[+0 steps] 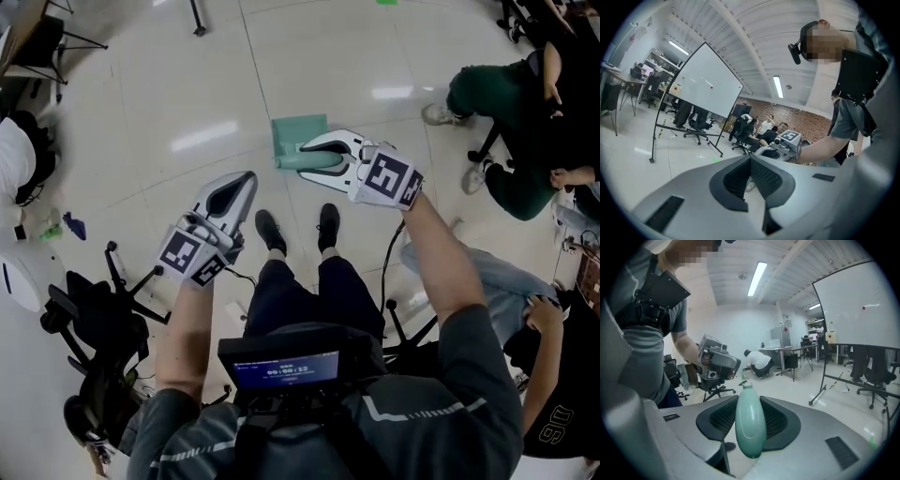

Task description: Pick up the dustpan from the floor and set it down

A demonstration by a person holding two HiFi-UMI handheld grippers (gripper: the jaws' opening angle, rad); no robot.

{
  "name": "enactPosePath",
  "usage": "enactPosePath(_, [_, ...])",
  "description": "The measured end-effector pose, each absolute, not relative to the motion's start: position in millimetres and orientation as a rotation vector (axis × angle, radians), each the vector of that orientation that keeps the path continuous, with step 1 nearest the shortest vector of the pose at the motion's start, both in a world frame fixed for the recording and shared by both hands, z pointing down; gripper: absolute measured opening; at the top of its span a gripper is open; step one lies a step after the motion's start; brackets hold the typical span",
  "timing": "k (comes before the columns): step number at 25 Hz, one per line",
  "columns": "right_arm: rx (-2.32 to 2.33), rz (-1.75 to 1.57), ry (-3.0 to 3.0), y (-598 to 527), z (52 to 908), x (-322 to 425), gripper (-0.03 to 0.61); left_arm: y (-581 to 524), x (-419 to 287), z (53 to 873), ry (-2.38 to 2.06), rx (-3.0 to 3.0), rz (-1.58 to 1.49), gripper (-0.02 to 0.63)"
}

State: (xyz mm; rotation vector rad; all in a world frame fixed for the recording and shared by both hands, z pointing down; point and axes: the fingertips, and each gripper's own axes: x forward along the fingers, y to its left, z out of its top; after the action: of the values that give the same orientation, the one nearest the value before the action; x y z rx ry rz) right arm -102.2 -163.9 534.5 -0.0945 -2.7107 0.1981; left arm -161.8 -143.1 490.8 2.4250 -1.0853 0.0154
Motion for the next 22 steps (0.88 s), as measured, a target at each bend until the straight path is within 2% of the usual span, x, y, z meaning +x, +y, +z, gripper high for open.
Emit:
enactPosePath(11, [-0.05, 0.266, -2.716, -176.5, 695.2, -102.7, 0.16, -139.5, -166.6, 644.3, -1.048, 2.324, 0.082, 0.023])
enactPosePath(22, [-0.053, 0.285, -2.671, -156.4, 730.6, -83.1, 0.16, -132.3, -140.7, 670.8, -0.974, 2.319, 0.1, 0.023])
